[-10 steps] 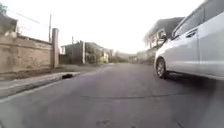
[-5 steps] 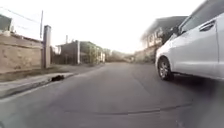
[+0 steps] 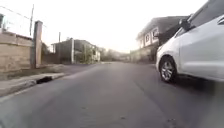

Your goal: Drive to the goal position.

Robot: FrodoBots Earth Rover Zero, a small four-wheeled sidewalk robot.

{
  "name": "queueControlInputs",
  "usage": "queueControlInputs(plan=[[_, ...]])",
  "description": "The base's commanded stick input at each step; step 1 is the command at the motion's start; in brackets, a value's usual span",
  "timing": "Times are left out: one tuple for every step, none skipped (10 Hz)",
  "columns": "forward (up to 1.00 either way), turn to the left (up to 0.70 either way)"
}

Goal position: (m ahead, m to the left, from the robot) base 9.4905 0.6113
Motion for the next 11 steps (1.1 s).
queueControlInputs(plan=[[1.0,0.1],[1.0,0.1],[1.0,0.1],[1.0,0.1],[1.0,0.1],[1.0,0.1],[1.0,-0.17],[1.0,-0.3],[1.0,-0.27],[1.0,0.0],[1.0,0.1]])
